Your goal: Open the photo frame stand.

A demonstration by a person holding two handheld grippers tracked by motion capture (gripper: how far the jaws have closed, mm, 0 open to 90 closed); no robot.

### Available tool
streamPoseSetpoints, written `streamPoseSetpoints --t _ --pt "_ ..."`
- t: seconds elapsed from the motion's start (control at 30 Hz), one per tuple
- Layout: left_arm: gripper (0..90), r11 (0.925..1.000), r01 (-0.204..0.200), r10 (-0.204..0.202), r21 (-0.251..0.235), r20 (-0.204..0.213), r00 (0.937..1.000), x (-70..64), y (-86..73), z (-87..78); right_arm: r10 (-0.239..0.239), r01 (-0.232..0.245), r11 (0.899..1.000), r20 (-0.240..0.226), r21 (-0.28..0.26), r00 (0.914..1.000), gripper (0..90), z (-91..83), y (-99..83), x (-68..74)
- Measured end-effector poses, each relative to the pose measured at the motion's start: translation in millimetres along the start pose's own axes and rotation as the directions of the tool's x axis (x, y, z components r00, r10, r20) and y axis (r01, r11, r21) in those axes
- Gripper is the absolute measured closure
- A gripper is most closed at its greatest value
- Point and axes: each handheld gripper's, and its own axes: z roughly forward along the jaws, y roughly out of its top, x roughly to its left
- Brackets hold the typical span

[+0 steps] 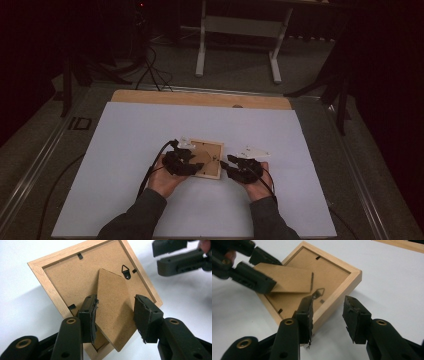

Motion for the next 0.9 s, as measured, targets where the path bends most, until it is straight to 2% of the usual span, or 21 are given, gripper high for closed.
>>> streamPoseSetpoints --t 0.13,0.23,0.37,0.43,0.5,0.53,0.7,0.77,0.9 --pt "54.9 0.9994 -0.031 0.031 -0.015 -0.021 0.9993 -4.8 -2.7 -2.3 0.021 -0.021 1.000 -0.008 -0.001 0.9997 57.5 0.6 3.9 -4.9" --pt "54.9 0.9962 -0.076 0.074 -0.042 -0.049 0.9961 -10.9 -7.2 -4.9 0.028 -0.028 1.000 -0.023 0.003 0.9993 55.4 3.0 8.3 -8.2" --pt "54.9 0.9940 -0.093 0.089 -0.057 -0.062 0.9941 -13.8 -10.2 -5.9 0.041 -0.040 0.999 -0.037 0.012 0.9985 52.7 7.6 13.7 -11.1" --pt "54.8 0.9895 -0.123 0.117 -0.076 -0.074 0.9904 -16.1 -14.5 -7.5 0.069 -0.068 0.998 -0.046 0.020 0.9966 49.9 12.9 19.0 -15.1" --pt "54.8 0.9887 -0.126 0.120 -0.081 -0.077 0.9898 -16.7 -15.7 -7.9 0.073 -0.072 0.997 -0.050 0.023 0.9961 49.1 14.5 20.7 -16.4" --pt "54.8 0.9859 -0.139 0.131 -0.094 -0.083 0.9878 -17.9 -18.7 -8.8 0.082 -0.080 0.996 -0.071 0.029 0.9941 47.0 17.2 23.5 -17.9" --pt "54.7 0.9803 -0.162 0.153 -0.112 -0.092 0.9840 -18.2 -24.2 -10.4 0.092 -0.088 0.995 -0.083 0.052 0.9923 44.6 22.3 26.6 -20.4" --pt "54.7 0.9766 -0.177 0.166 -0.122 -0.097 0.9813 -18.8 -26.8 -11.0 0.122 -0.113 0.991 -0.125 0.075 0.9845 44.5 26.5 25.7 -24.3" --pt "54.6 0.9745 -0.183 0.172 -0.130 -0.090 0.9810 -17.2 -28.4 -11.6 0.136 -0.126 0.989 -0.159 0.072 0.9779 46.1 27.4 25.3 -27.1"
